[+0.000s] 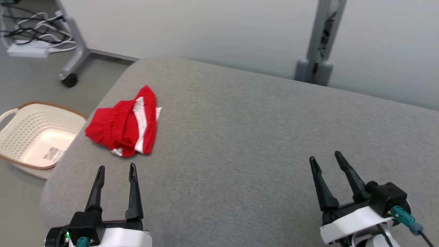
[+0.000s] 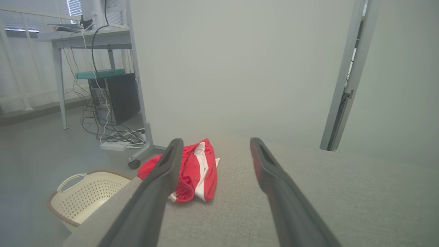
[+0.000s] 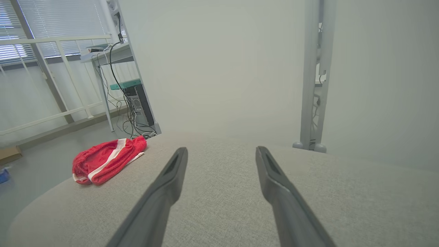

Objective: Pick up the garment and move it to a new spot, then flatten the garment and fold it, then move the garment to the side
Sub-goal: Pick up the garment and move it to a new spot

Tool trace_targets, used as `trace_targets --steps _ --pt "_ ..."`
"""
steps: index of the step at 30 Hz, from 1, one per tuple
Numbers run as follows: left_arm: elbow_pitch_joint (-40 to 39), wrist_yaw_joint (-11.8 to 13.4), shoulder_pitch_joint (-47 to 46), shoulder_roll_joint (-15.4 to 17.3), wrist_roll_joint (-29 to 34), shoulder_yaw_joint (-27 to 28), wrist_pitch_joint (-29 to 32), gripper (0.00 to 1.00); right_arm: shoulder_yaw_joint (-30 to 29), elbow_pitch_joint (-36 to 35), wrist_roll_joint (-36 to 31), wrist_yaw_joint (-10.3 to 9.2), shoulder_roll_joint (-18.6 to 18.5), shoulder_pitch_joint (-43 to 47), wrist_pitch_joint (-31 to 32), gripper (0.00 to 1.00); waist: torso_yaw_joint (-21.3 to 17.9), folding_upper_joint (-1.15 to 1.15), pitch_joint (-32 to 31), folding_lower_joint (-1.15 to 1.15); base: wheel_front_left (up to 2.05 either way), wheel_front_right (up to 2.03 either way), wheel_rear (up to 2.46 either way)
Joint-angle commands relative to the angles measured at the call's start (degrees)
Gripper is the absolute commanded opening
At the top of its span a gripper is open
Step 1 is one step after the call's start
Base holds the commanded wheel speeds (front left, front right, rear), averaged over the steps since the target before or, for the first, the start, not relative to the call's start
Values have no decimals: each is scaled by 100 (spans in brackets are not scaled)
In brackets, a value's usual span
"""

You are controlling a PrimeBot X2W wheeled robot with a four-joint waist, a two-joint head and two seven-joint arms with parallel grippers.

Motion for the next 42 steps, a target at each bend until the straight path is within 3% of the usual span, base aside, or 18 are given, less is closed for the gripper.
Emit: trace_targets --steps 1,10,32,38,42 --pt "4 -34 45 26 38 48 0 100 53 7 56 -2 -7 74 -3 100 384 0 -120 0 0 0 0" --pt "-1 -112 121 26 32 157 0 100 253 64 150 -2 33 96 -3 100 888 0 -250 0 0 0 0" --pt "-17 -92 90 25 -81 228 0 100 347 144 197 -2 9 65 -3 100 894 0 -223 0 0 0 0" --pt "-1 -329 -350 24 -65 429 -1 100 414 72 103 -2 -183 -74 -3 100 747 0 141 0 0 0 0" --pt "190 -667 -907 42 145 707 0 100 510 29 65 -2 -355 -225 -3 100 596 0 478 0 0 0 0"
